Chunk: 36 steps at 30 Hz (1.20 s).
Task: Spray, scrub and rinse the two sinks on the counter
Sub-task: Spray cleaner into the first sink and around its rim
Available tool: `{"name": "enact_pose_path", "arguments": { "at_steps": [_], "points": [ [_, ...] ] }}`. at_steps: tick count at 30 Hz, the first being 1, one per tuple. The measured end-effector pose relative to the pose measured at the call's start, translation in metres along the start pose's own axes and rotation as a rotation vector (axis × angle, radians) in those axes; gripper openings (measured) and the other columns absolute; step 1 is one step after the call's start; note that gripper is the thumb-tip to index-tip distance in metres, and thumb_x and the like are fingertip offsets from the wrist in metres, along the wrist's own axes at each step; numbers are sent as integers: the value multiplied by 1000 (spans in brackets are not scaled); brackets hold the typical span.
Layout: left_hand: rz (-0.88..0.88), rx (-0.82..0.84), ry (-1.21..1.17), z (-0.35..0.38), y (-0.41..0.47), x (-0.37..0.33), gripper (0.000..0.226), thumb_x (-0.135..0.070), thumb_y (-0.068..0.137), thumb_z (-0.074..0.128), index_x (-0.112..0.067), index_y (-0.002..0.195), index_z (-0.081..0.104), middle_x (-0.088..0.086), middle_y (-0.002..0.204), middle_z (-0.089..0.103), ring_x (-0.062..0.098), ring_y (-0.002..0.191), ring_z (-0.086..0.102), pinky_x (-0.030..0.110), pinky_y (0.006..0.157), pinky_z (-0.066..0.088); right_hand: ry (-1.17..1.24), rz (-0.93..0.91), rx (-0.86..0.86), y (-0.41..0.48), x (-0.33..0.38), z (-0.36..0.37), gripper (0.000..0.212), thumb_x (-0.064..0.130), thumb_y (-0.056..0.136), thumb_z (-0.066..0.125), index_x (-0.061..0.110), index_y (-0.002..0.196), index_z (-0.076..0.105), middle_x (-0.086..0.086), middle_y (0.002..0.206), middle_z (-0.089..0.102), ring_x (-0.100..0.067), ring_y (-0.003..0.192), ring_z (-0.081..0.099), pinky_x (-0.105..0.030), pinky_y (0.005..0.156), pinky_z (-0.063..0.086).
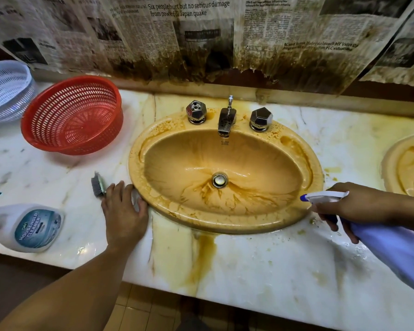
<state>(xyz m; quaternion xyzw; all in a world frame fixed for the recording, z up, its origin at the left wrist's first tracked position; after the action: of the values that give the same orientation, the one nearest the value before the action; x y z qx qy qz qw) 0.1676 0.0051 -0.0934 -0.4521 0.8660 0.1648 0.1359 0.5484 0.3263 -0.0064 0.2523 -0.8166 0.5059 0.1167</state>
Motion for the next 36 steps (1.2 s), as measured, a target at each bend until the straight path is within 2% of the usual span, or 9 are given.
{"name": "enact_pose_path", "arguments": {
  "at_steps": [5, 11, 15, 19, 22, 25, 27, 30, 36],
  "points": [
    [1, -2, -7, 0, -1, -1, 43, -37, 97, 46, -11, 129, 54, 14, 147, 48, 36, 146, 33, 57, 120, 26, 21, 25, -29, -7, 2, -4, 35, 42, 97, 66, 8, 93, 72, 2, 95, 76, -42, 60, 72, -28, 70, 51],
    [-4, 2, -15, 0, -1, -2, 43, -38, 97, 45, -11, 130, 54, 15, 148, 48, 36, 147, 31, 57, 121, 25, 18, 63, -139, -7, -3, -6, 38, 34, 100, 61, -2, 88, 63, -12, 76, 73, -40, 56, 72, -35, 71, 51],
    [-2, -5, -14, -2, -2, -3, 44, -38, 97, 45, -10, 129, 55, 16, 147, 49, 37, 146, 32, 57, 120, 25, 27, 43, -139, -9, 1, -7, 29, 44, 99, 63, 18, 101, 72, 1, 95, 76, -23, 56, 73, -36, 89, 52],
    [5, -12, -17, -3, -2, -4, 44, -36, 96, 46, -8, 129, 56, 17, 147, 49, 38, 145, 33, 58, 120, 25, 66, 98, -89, -9, -7, -3, 38, 38, 98, 62, 2, 88, 68, -8, 85, 77, -43, 58, 72, -37, 75, 55],
    [-3, -2, -13, -3, -2, -4, 47, -38, 96, 45, -9, 131, 55, 17, 148, 48, 37, 146, 31, 57, 121, 24, 55, 120, -86, -8, -10, 0, 40, 37, 97, 62, -1, 87, 62, -17, 79, 74, -46, 59, 71, -47, 80, 58],
    [1, -3, -9, -2, -2, -3, 46, -38, 96, 45, -9, 131, 55, 16, 148, 48, 37, 146, 31, 57, 121, 24, 80, 125, -41, -10, -6, 0, 43, 44, 95, 68, 1, 94, 69, -20, 98, 73, -47, 61, 72, -50, 86, 58],
    [8, -12, -9, -3, -2, -4, 46, -37, 95, 46, -8, 130, 55, 18, 147, 48, 38, 145, 33, 57, 120, 25, 77, 121, 2, -10, -1, 2, 44, 47, 95, 67, 2, 94, 71, -16, 103, 73, -46, 61, 72, -46, 81, 58],
    [4, -16, -11, -3, -2, -4, 47, -37, 95, 45, -9, 130, 56, 18, 147, 49, 38, 144, 34, 57, 120, 25, 47, 109, 37, -7, 4, 10, 44, 38, 100, 58, -4, 90, 66, -16, 88, 75, -42, 57, 70, -31, 66, 54],
    [-1, -10, -14, -3, -2, -3, 47, -37, 95, 44, -9, 130, 55, 16, 148, 48, 36, 145, 32, 55, 121, 24, 94, 10, 105, 1, 32, 31, 46, 40, 100, 62, -5, 95, 65, -15, 97, 75, -41, 59, 70, -34, 71, 54]
  ]
}}
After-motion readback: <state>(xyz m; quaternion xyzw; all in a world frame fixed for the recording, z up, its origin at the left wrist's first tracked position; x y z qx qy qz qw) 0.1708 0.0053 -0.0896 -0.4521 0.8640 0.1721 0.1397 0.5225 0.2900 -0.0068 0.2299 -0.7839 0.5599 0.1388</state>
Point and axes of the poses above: each hand's wrist, its own y-axis towards the middle knuckle, its own z-axis out of the palm, x = y × z, the point moved 9 cm from there along y, towards the middle knuckle
